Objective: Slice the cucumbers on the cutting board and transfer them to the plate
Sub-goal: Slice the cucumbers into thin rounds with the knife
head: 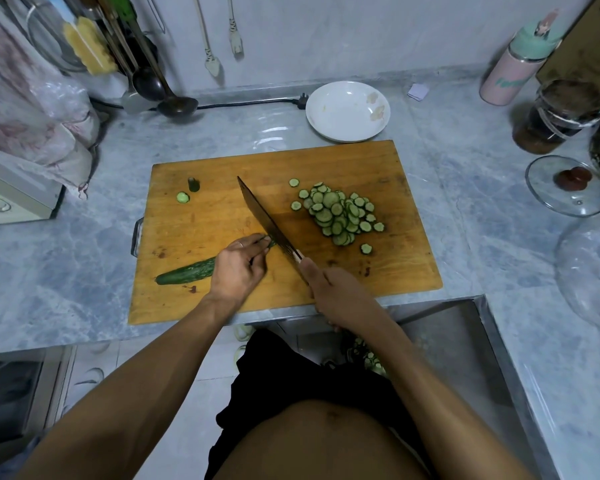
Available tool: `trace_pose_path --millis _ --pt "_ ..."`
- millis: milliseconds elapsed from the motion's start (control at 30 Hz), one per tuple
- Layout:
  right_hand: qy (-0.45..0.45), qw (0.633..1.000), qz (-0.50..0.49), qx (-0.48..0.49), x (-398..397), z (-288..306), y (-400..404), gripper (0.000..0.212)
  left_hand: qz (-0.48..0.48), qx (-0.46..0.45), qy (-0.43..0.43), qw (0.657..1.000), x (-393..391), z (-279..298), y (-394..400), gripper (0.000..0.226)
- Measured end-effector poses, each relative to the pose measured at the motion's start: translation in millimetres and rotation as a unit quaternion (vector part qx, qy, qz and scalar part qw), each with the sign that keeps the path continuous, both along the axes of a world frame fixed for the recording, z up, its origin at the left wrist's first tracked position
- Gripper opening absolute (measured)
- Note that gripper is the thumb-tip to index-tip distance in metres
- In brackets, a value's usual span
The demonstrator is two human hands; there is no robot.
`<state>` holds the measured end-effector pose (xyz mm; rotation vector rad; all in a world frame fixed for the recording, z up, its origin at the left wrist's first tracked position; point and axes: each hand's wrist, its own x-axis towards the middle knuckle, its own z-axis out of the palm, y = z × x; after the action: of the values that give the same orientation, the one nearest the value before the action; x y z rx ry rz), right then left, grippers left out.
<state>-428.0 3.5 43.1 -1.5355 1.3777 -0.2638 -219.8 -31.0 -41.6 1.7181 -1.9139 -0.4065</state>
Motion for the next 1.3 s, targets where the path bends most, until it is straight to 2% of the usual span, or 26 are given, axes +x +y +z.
trace_pose_path --millis 234,401,601,901,1001,1068,1168,1235,1302 --pt "0.015 1.0 0.002 0.009 4.7 -0.3 1.0 0.066 0.006 0.004 0.0 1.0 -0.6 -1.4 -0.7 0.032" --pt "-0.02 0.999 -0.026 0.03 17.8 -9.9 -7.3 0.067 0.006 0.009 -0.01 1.0 -3.7 3.5 0.1 0.036" --pt "0.025 1.0 -0.011 -0.015 23.8 -15.7 -8.1 0.064 0.01 -0.006 -0.007 1.0 -4.2 4.7 0.6 0.035" --pt "-0.008 0.993 -0.115 -0.019 -10.1 -19.8 -21.4 0.067 0.025 -0.026 0.006 0.999 -3.9 1.7 3.2 0.036" --pt "0.0 0.995 -0.09 -0.038 -22.7 -17.9 -25.6 0.064 0.025 -0.003 0.022 0.999 -3.0 1.6 2.0 0.031" --pt "0.036 0.996 -0.053 -0.066 -28.9 -17.3 -24.9 0.062 0.035 0.01 0.059 0.998 -1.5 6.2 0.9 0.028" --pt "0.093 0.991 -0.004 -0.097 -31.9 -17.6 -22.1 0.057 0.068 -0.056 0.092 0.992 3.7 20.2 2.8 0.026" --pt "0.139 0.984 0.027 -0.109 -30.4 -17.4 -19.0 0.053 0.079 -0.145 0.077 0.983 4.1 32.5 5.0 0.025" --pt "0.19 0.971 0.049 -0.137 -26.1 -17.5 -14.5 0.054 0.052 -0.184 0.054 0.98 0.6 45.0 4.0 0.02"
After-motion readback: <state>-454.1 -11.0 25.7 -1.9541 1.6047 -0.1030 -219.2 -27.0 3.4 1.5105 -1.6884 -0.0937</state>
